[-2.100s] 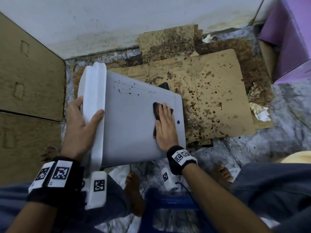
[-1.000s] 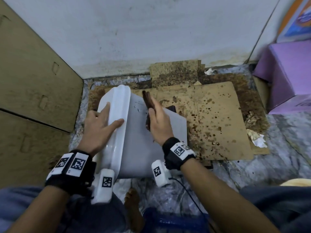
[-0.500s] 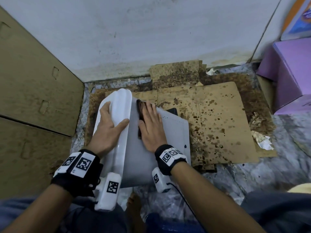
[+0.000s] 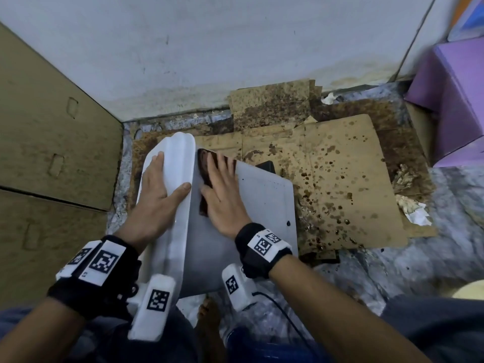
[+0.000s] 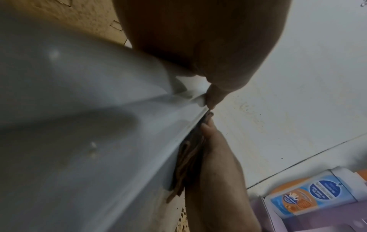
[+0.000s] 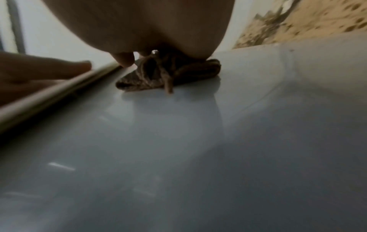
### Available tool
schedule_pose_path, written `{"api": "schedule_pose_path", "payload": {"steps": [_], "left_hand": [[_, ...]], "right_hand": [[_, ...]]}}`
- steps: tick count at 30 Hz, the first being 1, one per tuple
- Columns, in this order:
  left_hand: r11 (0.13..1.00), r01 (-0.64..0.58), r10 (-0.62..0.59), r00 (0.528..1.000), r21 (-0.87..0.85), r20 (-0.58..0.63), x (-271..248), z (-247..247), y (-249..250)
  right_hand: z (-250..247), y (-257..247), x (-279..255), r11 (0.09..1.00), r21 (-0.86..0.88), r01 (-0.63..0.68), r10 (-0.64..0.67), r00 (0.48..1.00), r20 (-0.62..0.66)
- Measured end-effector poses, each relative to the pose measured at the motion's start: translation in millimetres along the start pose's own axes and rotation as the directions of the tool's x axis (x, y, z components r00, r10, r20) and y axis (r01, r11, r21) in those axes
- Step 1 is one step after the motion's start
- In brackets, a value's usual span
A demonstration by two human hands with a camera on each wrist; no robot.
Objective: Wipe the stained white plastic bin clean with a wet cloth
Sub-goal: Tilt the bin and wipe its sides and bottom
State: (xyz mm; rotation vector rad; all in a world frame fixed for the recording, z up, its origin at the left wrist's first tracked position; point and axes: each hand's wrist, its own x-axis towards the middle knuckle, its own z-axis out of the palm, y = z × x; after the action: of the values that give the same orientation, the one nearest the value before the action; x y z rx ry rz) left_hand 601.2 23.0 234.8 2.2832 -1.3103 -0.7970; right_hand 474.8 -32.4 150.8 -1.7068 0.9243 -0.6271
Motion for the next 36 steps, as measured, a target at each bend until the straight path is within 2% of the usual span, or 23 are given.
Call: {"api": "schedule_pose_path", "payload": {"steps": [3, 5, 7, 9, 11, 12, 14, 16, 18, 23, 31, 33, 36], "left_hand": [[0.998, 0.049, -0.05, 0.999, -0.036, -0.013, 5, -5, -2], [0.993, 0.082, -0.084, 0.996, -0.08, -0.021, 9, -10, -5], [0.985, 0.114, -0.116, 0.993, -0.13, -0.009, 12, -13, -10], [0.979, 0.127, -0.125, 0.992, -0.162, 0.023, 12, -15, -14], [0.978, 0.123, -0.115, 0.992, -0.169, 0.053, 10, -16, -15], [0.979, 0.12, -0.112, 0.992, -0.166, 0.058, 10, -17, -16], [0.978, 0.118, -0.109, 0.992, -0.17, 0.062, 11, -17, -17], [0.978, 0.113, -0.103, 0.993, -0.174, 0.063, 12, -17, -16], [0.979, 0.105, -0.096, 0.994, -0.173, 0.06, 11, -16, -15], [0.993, 0.071, -0.067, 0.997, -0.096, 0.044, 14, -12, -18], [0.99, 0.097, -0.094, 0.995, -0.103, 0.041, 12, -16, -18], [0.987, 0.116, -0.114, 0.993, -0.114, 0.019, 14, -16, -18], [0.978, 0.151, -0.157, 0.987, -0.147, -0.026, 19, -18, -19]], "right_hand": [[4, 2, -3, 0.988, -0.133, 0.084, -0.083, 0.997, 0.012], [-2, 19, -4, 0.974, -0.203, 0.102, -0.109, 0.994, -0.027], [-9, 37, -3, 0.992, -0.126, 0.015, -0.03, 0.993, -0.116], [-15, 47, -9, 0.995, 0.035, -0.094, 0.099, 0.974, -0.206], [-16, 45, -23, 0.977, 0.18, -0.118, 0.164, 0.95, -0.265], [-14, 39, -32, 0.975, 0.205, -0.084, 0.14, 0.951, -0.277], [-4, 22, -49, 0.991, 0.11, 0.072, -0.044, 0.97, -0.24], [14, 11, -59, 0.968, -0.076, 0.241, -0.248, 0.964, -0.097], [30, 9, -61, 0.931, -0.198, 0.307, -0.314, 0.95, -0.002], [33, 9, -50, 0.928, -0.28, 0.244, -0.24, 0.969, 0.051], [4, 19, 18, 0.925, -0.314, 0.213, -0.198, 0.977, 0.081], [-5, 32, 23, 0.941, -0.296, 0.161, -0.153, 0.987, 0.052], [-18, 62, 15, 0.967, -0.255, 0.017, -0.023, 1.0, -0.021]]}}
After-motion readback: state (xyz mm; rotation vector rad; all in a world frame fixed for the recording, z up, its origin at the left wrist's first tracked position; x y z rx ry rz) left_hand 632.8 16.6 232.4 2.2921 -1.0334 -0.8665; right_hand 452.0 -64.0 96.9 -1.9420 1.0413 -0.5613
